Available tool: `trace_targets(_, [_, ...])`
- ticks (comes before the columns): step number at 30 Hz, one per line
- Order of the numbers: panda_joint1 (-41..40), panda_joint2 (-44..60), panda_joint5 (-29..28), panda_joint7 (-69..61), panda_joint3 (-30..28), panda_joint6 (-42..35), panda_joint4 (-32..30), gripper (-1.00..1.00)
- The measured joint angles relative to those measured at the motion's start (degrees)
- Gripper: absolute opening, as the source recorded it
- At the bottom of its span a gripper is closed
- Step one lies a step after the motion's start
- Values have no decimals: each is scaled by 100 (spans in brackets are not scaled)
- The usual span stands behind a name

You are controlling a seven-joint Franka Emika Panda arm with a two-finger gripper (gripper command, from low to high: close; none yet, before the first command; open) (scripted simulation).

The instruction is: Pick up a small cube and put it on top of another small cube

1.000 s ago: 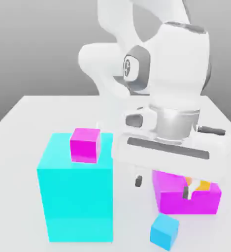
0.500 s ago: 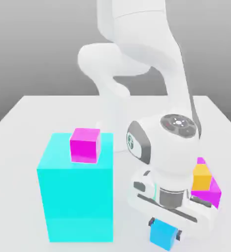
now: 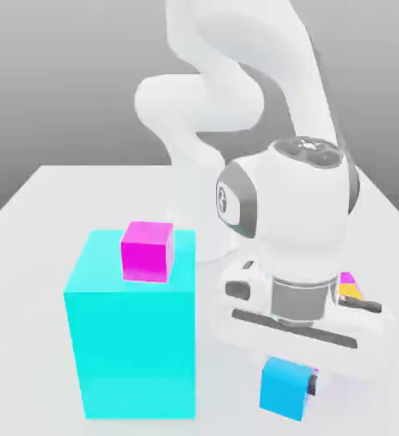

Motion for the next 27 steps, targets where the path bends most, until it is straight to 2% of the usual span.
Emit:
trace_targets(3, [-174,-412,-79,-287,-134,-516,136,-100])
trace_targets(6, [-407,-984,76,-568,-267,-1255,196,-100])
trace_targets(19, [-792,-3529,1576,-1653,-918,-4503,151,-100])
trace_targets(21, [-800,-3585,1674,-1622,-943,-4445,-73,-100])
trace_targets(23, [-806,-3476,1702,-1615,-935,-4055,-380,-100])
trace_targets(24, [-811,-3419,1709,-1615,-927,-3875,-508,100])
trace_targets(27, [-811,-3419,1709,-1616,-927,-3875,-508,100])
